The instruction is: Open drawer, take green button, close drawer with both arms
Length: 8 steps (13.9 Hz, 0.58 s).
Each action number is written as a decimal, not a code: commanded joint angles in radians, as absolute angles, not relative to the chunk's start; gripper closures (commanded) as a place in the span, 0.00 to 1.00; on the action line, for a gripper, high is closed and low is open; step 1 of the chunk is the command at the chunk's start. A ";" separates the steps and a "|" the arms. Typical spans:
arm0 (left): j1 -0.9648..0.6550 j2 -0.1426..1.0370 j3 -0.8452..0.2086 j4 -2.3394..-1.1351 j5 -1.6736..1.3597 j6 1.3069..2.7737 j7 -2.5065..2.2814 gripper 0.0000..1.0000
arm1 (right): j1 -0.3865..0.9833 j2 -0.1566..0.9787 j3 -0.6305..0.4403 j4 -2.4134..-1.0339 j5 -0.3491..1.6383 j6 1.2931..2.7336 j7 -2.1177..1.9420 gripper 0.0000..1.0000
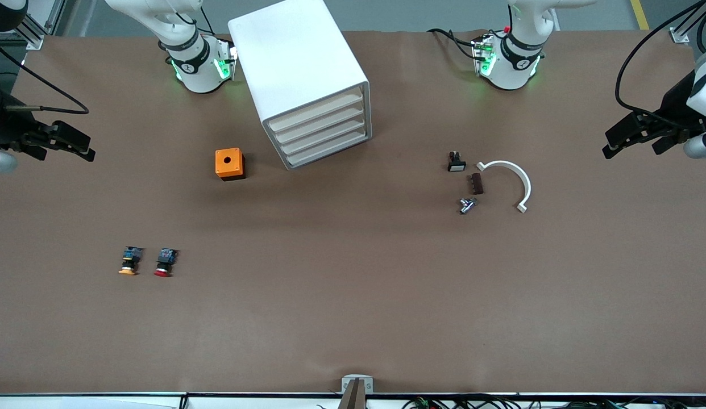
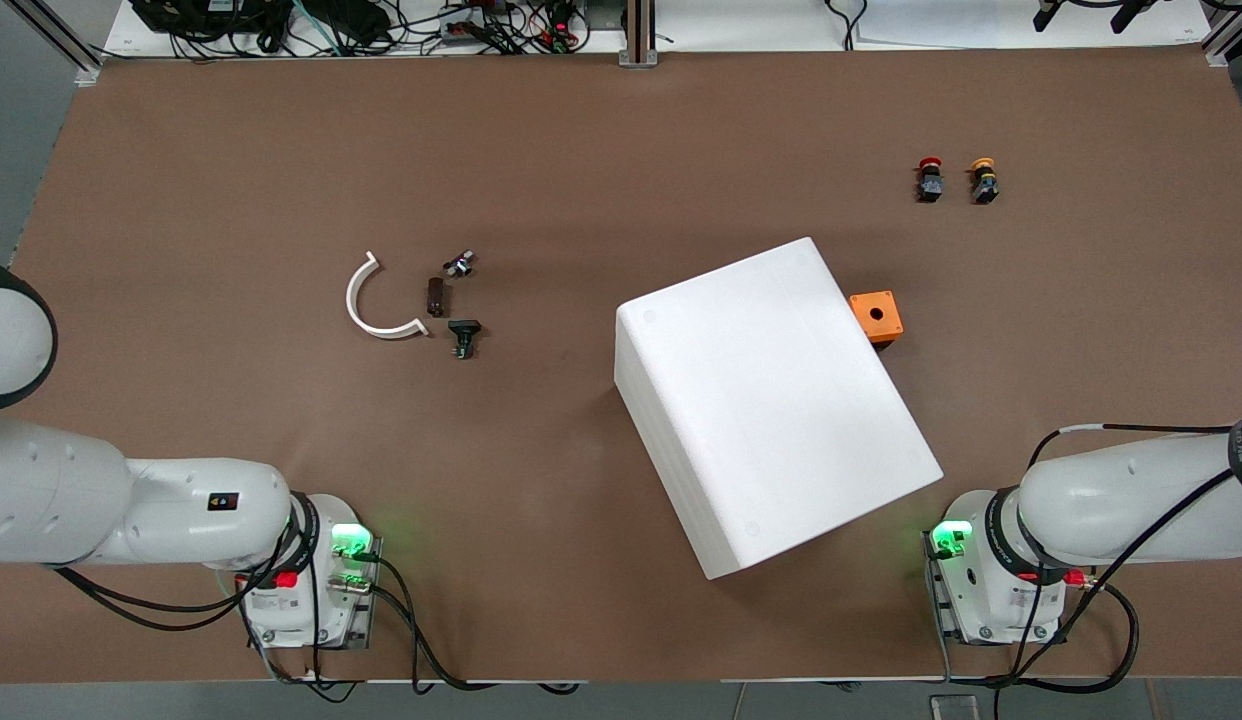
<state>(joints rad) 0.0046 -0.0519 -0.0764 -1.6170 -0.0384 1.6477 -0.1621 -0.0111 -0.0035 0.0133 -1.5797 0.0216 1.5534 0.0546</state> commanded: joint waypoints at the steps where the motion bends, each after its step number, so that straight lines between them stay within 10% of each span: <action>1: 0.009 -0.048 -0.084 -1.598 -0.028 1.631 -0.169 0.01 | -0.021 -0.031 0.018 -1.600 0.034 1.554 0.063 0.00; 8: 0.000 -0.029 -0.087 -1.598 -0.032 1.603 -0.167 0.01 | -0.035 -0.031 0.017 -1.600 0.034 1.555 0.052 0.00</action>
